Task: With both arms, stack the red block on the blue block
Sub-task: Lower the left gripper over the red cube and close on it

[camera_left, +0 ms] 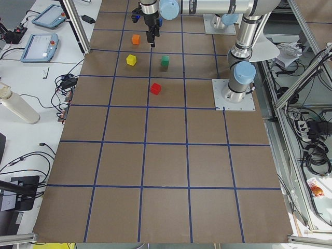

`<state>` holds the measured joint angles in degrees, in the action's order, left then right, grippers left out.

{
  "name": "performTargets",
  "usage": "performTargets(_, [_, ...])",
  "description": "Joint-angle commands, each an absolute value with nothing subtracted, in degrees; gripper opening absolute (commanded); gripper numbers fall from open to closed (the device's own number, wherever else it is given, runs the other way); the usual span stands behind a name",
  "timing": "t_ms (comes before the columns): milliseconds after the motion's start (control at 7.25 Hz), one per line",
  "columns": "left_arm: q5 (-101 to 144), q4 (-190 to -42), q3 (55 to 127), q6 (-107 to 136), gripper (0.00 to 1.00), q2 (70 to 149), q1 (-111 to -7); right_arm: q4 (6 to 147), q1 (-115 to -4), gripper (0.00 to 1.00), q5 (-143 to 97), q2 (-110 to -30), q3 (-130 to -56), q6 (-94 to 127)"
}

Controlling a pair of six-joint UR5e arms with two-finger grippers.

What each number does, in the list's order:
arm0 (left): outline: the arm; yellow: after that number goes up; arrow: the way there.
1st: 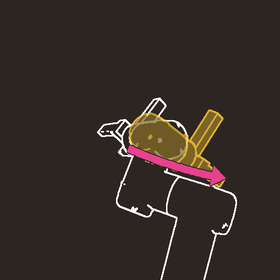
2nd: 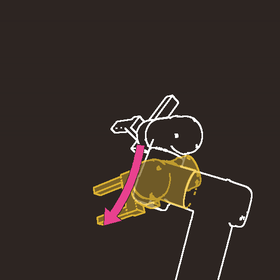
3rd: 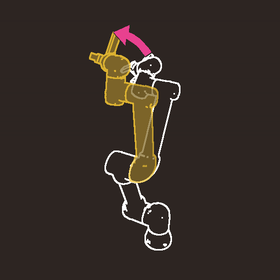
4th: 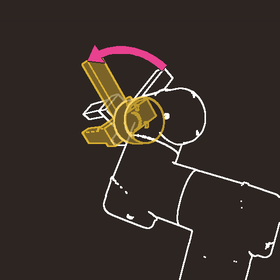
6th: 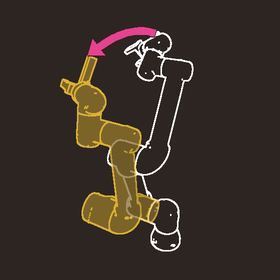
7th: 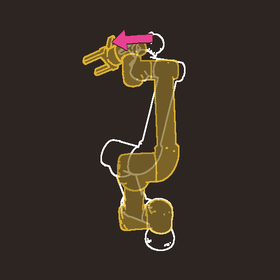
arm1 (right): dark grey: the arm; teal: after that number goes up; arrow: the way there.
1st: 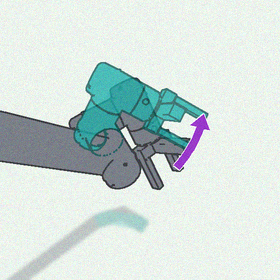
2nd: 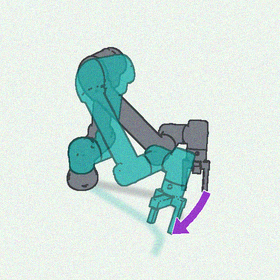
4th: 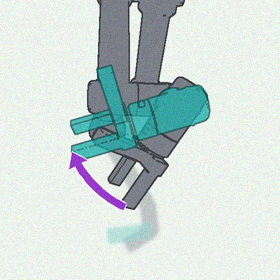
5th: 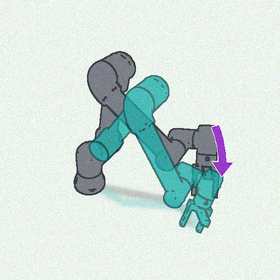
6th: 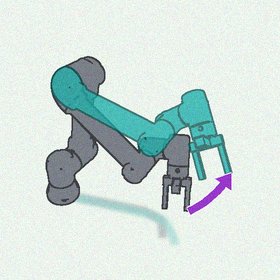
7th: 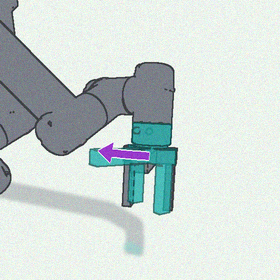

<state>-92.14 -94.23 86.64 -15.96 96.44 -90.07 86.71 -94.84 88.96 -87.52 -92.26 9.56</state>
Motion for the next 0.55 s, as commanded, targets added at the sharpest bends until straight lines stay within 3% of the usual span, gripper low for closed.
performTargets(0, [-92.02, -93.61, 88.84, -22.99, 1.00, 97.03, -86.07, 86.75, -94.83, 1.00, 88.86, -86.40, -92.29, 9.23])
performTargets(414, [-92.37, -71.98, 103.48, -28.90, 1.00, 97.29, -82.44, 86.66, -94.83, 1.00, 88.95, -84.82, -92.29, 9.05])
